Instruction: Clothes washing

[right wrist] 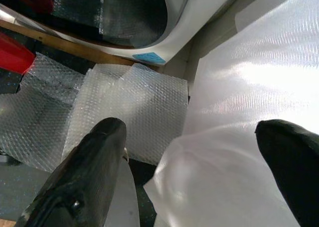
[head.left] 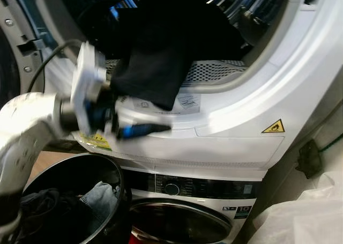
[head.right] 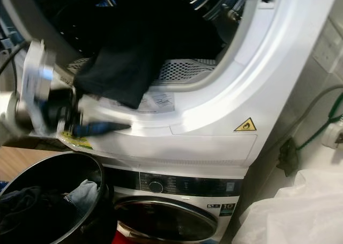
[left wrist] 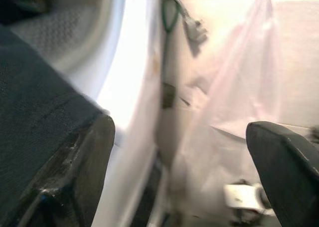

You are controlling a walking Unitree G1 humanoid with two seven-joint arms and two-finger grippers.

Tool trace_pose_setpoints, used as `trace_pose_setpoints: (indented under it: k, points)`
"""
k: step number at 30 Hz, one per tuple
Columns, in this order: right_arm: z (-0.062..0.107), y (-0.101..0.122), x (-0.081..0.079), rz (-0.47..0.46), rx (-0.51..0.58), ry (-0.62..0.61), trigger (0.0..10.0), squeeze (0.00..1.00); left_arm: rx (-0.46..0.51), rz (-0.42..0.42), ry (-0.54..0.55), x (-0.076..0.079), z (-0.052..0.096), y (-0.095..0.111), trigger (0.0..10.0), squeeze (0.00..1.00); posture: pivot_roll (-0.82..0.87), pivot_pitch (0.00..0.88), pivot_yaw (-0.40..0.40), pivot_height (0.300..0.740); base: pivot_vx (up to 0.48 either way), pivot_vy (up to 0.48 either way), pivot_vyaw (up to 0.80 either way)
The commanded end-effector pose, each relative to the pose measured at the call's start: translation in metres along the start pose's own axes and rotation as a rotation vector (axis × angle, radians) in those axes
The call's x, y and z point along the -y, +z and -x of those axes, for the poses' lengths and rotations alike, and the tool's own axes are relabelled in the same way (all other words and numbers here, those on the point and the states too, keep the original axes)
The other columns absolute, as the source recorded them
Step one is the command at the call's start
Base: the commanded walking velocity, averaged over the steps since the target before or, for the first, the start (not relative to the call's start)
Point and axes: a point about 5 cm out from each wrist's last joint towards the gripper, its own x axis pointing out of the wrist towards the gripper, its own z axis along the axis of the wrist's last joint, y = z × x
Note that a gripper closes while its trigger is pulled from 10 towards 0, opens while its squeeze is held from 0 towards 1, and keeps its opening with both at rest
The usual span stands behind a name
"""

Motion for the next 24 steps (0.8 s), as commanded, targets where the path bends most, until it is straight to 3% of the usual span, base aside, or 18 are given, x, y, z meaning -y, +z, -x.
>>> trace_pose_setpoints:
  k: [1,5,7,10,14,20,21,24]
  points:
    - [0.001,-0.001,-0.004,0.002,-0.010,0.015,10.0,0.00,-0.010,0.007,-0.022,0.006,0.000,0.001,10.0,0.00,0.15,0.000,0.079,0.740,0.000,0.000,0.00]
    - [0.001,-0.001,-0.005,0.003,-0.009,0.017,10.0,0.00,-0.028,0.082,0.023,0.008,0.004,-0.013,10.0,0.00,0.15,0.000,0.079,0.740,0.000,0.000,0.00]
    - [0.001,-0.001,-0.005,0.003,-0.009,0.017,10.0,0.00,-0.040,0.163,0.060,0.011,0.005,-0.031,10.0,0.00,0.15,0.000,0.080,0.740,0.000,0.000,0.00]
    - [0.001,-0.001,-0.004,0.004,-0.010,0.017,10.0,0.00,-0.070,0.228,0.059,0.023,0.004,-0.046,10.0,0.00,0.15,0.000,0.080,0.740,0.000,0.000,0.00]
    - [0.001,-0.002,-0.003,0.004,-0.011,0.013,10.0,0.00,-0.067,0.246,0.132,0.027,0.004,-0.049,10.0,0.00,0.15,0.000,0.083,0.740,0.000,0.000,0.00]
    - [0.000,-0.003,-0.001,0.002,-0.014,0.007,10.0,0.00,-0.103,0.217,0.435,0.021,0.008,-0.054,10.0,0.00,0.15,0.000,0.089,0.740,0.000,0.000,0.00]
    - [0.000,-0.004,0.000,0.003,-0.016,0.006,10.0,0.00,-0.120,0.183,0.522,0.021,0.010,-0.055,10.0,0.00,0.16,0.000,0.089,0.740,0.000,0.000,0.00]
    - [0.001,-0.004,-0.001,0.006,-0.017,0.010,10.0,0.00,-0.131,0.197,0.697,0.024,0.017,-0.066,10.0,0.00,0.17,0.000,0.087,0.740,0.000,0.000,0.00]
